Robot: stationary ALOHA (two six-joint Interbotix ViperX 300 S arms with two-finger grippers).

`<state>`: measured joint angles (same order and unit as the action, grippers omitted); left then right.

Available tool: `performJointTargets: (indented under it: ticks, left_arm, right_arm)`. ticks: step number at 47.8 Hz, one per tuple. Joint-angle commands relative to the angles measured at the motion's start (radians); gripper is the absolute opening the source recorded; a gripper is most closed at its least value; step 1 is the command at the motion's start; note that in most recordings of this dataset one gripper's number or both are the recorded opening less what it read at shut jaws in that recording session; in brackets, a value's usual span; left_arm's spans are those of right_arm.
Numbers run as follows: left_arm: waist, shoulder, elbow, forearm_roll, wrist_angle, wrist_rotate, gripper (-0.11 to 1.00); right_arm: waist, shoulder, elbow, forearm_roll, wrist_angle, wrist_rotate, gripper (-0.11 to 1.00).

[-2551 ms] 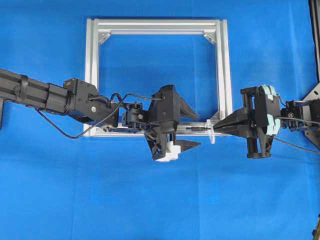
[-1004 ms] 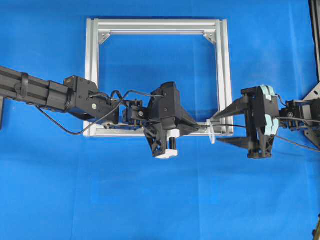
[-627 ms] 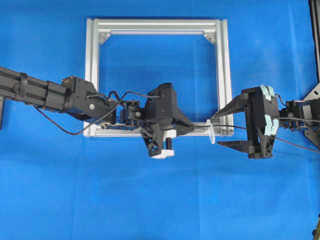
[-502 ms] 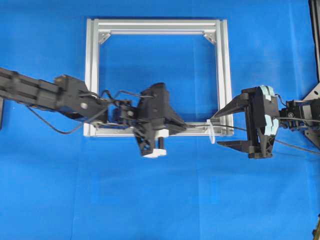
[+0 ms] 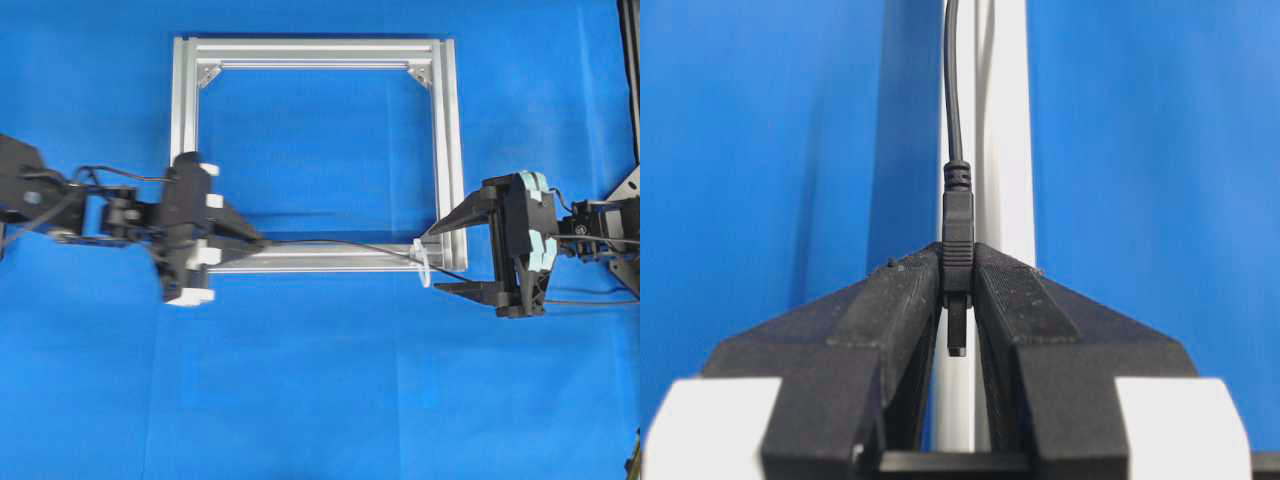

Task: Insert the wire through the string loop located on the right side.
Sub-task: 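Open the right gripper and pull the cable leftward with the left gripper, then release the cable from the left gripper and hold both arms still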

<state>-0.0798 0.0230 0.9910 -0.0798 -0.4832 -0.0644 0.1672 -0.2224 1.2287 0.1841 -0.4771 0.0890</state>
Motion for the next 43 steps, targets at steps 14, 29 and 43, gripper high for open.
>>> performJointTargets:
  ticks: [14,29,43]
  left_arm:
    - [-0.002,-0.195,0.207,0.000,-0.014,-0.026,0.08]
    - [-0.002,-0.296,0.341,0.000,-0.023,-0.025,0.08]
    - [-0.003,-0.321,0.365,0.003,-0.049,0.009,0.08]
  right_arm:
    - [0.003,-0.014,-0.023,-0.003,0.008,-0.002,0.94]
    - [0.002,-0.014,-0.028,-0.003,0.025,0.000,0.94]
    - [0.002,-0.014,-0.025,-0.003,0.028,-0.002,0.93]
